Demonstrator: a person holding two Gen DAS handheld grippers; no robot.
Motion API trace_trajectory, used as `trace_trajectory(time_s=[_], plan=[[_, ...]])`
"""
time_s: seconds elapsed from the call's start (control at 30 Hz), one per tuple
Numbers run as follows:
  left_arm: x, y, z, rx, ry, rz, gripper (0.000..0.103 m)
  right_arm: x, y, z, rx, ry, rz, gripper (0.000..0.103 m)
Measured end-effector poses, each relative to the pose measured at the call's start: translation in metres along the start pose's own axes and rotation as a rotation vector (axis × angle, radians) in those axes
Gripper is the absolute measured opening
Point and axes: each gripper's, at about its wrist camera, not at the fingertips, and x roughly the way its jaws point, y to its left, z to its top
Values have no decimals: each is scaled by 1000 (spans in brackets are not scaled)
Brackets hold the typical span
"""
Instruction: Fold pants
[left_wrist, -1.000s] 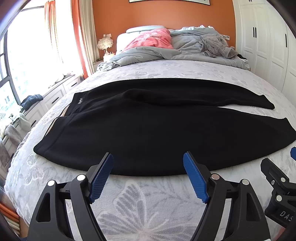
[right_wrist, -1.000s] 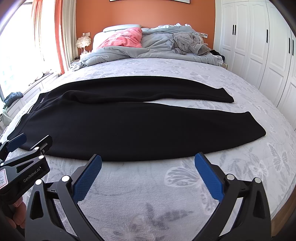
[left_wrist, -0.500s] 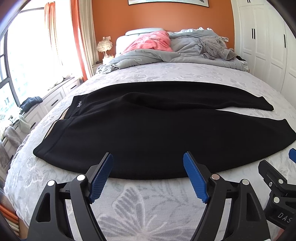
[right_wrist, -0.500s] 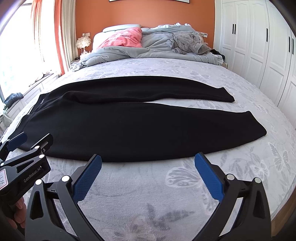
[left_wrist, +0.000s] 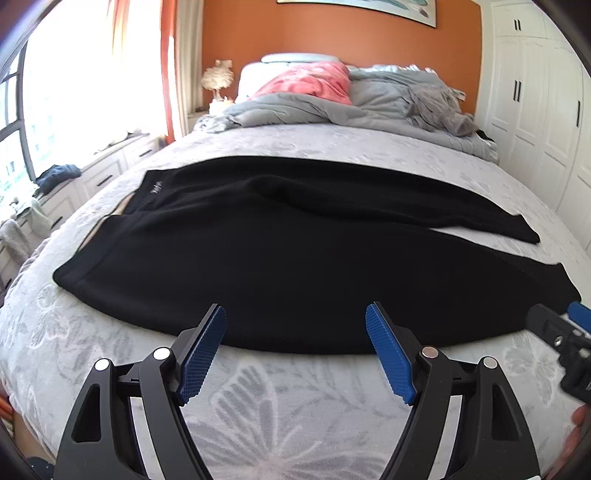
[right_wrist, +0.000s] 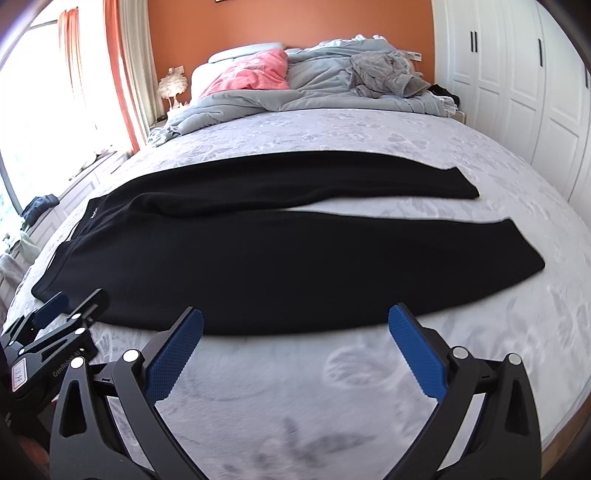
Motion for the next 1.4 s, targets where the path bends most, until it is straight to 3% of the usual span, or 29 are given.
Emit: trace_trajectory(time_s=[0.03,0.1,0.2,0.27,0.33,0.4,0.5,0.63,0.83,0.93,1.0,1.03,1.07,1.1,1.13,1.17,1.2,1.27,1.4], plan=[[-2,3,1,-21,-32,34,75,-1,-7,11,-12,11,-1,98],[-2,6,5,-27,-31,28,75,-1,-31,40,-47,8,-35,98],[9,-1,19,75,69,7,77,13,-74,78,-85,-7,-148,98],[17,-4,31,157,118,-33,77,37,-117,103,-37,20,-165,98],[26,7,51,161,140,-76,78,66,-152,123,9,49,-180,98],[41,29,77,139,131,-73,78,103,-190,141,55,85,-172,98],[91,76,127,94,169,-60,87,152,-237,158,145,119,-156,98],[162,143,182,25,176,77,87,211,-290,176,243,135,-162,98],[269,253,226,-201,262,134,87,271,-321,186,334,177,-153,98],[315,277,230,-253,288,155,87,297,-324,191,330,177,-132,98],[339,277,224,-268,332,170,87,305,-317,195,296,166,-162,98],[343,276,223,-251,315,195,86,307,-316,197,283,161,-159,98],[347,272,225,-208,288,246,79,308,-312,200,266,150,-147,98],[348,269,225,-193,290,262,69,307,-308,201,250,143,-137,80],[348,267,227,-181,288,290,43,308,-303,203,227,147,-157,67],[346,267,229,-181,285,298,3,308,-298,204,197,157,-197,46],[341,271,231,-216,299,252,0,304,-296,205,194,153,-159,18],[325,280,235,-301,289,201,0,292,-291,208,191,135,-136,18],[260,294,241,-325,202,153,0,242,-286,215,162,52,-113,18]])
